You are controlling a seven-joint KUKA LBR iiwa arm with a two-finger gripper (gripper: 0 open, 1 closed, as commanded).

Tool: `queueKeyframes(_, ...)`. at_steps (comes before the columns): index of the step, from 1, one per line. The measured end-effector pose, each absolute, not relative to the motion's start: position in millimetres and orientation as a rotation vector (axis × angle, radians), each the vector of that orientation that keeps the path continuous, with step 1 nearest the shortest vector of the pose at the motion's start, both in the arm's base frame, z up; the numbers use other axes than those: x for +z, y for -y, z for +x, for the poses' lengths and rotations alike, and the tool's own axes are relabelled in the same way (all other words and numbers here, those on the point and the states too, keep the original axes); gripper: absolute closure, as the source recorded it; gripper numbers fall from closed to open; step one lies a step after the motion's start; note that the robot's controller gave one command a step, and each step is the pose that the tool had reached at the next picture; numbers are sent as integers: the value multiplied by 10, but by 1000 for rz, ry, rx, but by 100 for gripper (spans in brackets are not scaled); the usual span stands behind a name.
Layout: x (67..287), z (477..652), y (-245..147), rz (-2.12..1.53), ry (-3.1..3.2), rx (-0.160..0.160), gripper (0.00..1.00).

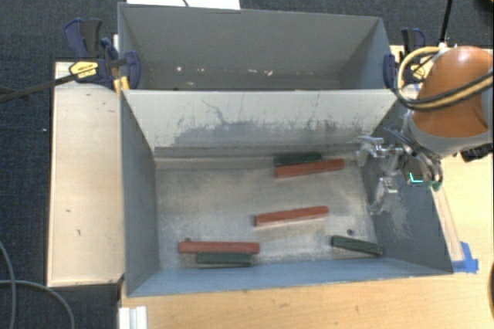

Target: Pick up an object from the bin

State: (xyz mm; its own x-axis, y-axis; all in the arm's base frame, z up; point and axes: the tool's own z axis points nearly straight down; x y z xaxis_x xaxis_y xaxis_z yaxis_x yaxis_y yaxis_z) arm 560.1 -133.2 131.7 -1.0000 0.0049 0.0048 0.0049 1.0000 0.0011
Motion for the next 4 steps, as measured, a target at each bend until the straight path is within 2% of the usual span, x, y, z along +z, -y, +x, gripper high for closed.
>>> queueKeyframes(1, 1359, 5622, 1328, -1, 3145, 0, 0)
queueKeyframes(2, 931, 5268, 797, 191, 3140, 1, 0)
queueKeyframes(3, 1004, 5127, 508, 525, 3100, -1, 0)
queueKeyframes(4, 1003, 5134, 29, 134, 3139, -1, 0)
